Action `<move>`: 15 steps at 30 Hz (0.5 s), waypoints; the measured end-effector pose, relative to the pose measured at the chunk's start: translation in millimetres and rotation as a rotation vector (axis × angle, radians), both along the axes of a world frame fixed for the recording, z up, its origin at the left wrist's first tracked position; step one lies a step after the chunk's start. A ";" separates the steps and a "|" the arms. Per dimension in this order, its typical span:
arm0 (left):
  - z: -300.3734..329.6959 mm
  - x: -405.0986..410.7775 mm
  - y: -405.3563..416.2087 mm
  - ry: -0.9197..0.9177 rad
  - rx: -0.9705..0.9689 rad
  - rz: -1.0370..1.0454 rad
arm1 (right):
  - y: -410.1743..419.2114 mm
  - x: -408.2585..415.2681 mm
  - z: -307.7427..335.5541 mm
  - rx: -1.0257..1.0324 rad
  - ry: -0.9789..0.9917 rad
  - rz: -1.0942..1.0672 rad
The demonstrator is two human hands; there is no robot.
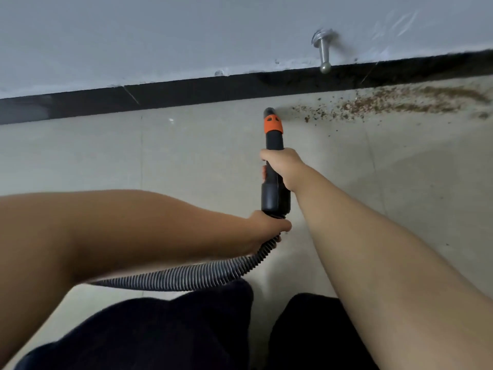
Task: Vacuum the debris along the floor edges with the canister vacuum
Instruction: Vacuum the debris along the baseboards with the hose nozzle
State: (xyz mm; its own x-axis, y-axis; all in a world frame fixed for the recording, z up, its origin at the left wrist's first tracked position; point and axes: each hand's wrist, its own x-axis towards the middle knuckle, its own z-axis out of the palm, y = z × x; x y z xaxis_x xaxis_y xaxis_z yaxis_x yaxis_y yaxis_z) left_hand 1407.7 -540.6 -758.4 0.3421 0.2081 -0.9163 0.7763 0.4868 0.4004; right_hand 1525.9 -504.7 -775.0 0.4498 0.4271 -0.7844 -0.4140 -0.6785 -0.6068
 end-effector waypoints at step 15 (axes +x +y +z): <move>-18.3 48.3 -38.6 -0.131 -0.190 -0.327 | -103.0 62.2 -1.7 -0.055 0.079 -0.453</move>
